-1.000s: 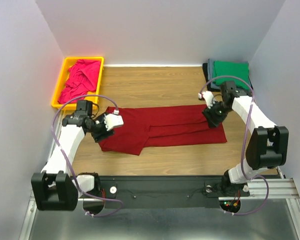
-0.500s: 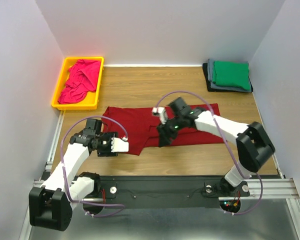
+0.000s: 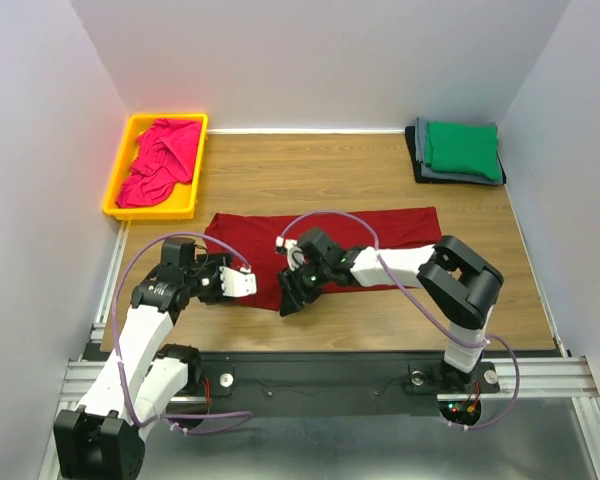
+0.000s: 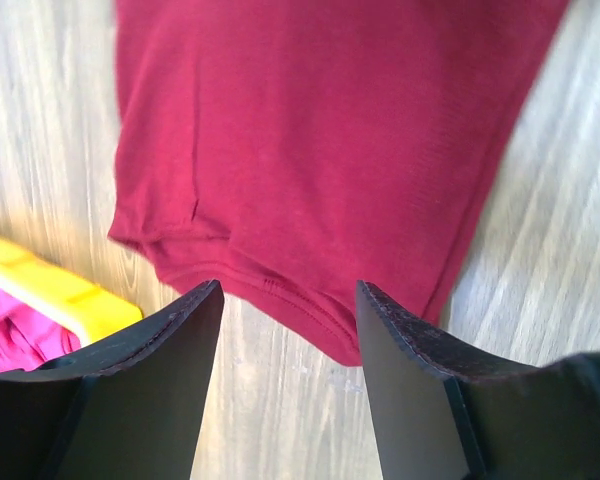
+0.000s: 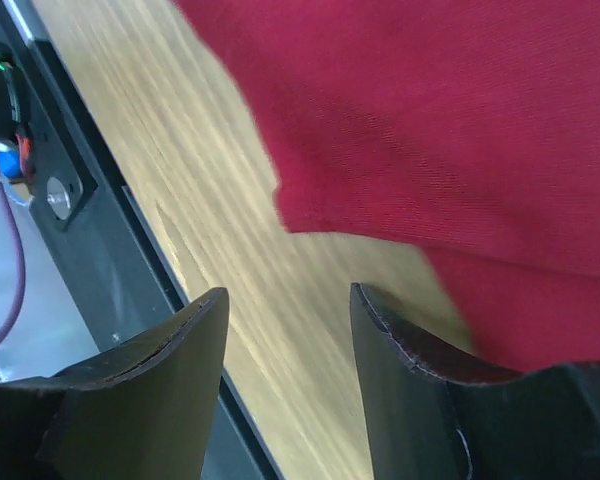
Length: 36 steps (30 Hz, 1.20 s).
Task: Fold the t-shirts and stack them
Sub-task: Fold the tshirt
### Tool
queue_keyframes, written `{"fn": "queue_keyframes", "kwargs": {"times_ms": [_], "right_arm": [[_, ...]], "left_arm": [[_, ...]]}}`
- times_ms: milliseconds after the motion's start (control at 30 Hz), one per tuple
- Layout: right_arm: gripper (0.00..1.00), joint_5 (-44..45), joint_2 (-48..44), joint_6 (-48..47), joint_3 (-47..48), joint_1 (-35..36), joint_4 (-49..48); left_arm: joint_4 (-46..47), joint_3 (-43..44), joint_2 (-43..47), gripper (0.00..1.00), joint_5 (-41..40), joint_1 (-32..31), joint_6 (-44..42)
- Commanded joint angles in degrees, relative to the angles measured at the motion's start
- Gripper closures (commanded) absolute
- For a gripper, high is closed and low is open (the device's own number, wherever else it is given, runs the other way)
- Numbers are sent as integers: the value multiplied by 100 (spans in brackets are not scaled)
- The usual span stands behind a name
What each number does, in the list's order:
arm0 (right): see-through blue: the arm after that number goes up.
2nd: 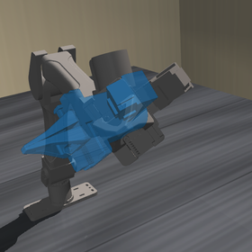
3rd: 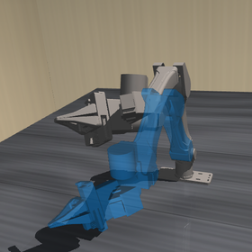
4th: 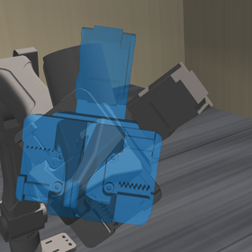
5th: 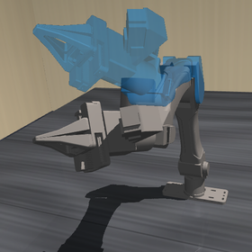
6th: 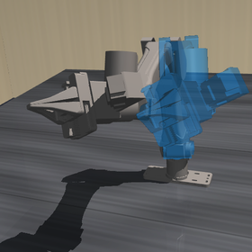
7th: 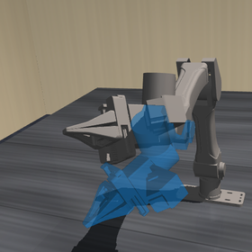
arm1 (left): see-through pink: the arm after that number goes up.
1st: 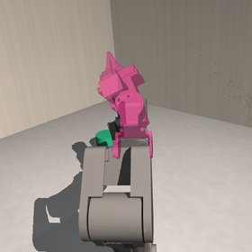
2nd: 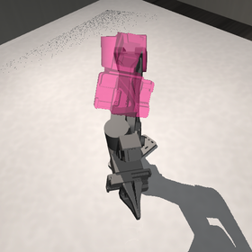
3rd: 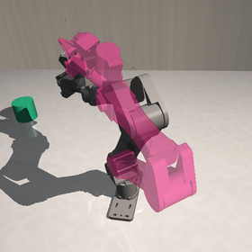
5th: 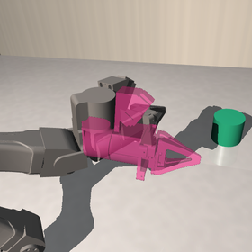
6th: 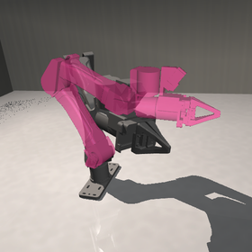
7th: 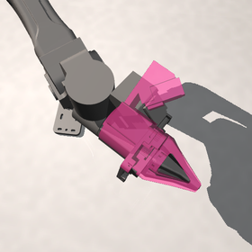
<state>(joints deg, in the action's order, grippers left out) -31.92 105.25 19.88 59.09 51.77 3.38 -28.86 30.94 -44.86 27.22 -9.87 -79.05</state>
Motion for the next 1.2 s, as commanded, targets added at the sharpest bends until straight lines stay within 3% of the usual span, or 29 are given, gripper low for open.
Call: {"fn": "queue_keyframes", "kwargs": {"times_ms": [0,267,400,467,500,600,1167], "right_arm": [[42,800,56,226,322,298,-347],[42,1468,522,569,568,439,-180],[50,1715,742,649,762,580,-48],[58,1602,821,658,823,571,22],[74,1584,821,666,823,580,40],[99,1479,673,632,832,571,93],[99,556,-75,455,1553,-123,831]], "left_arm": [[293,202,223,34,414,379,750],[434,369,495,34,573,688,1330],[443,360,663,34,652,706,1252],[-21,360,698,36,740,706,831],[-197,352,672,37,749,706,638],[-785,308,566,41,670,706,163],[-708,677,-989,42,960,785,198]]}}
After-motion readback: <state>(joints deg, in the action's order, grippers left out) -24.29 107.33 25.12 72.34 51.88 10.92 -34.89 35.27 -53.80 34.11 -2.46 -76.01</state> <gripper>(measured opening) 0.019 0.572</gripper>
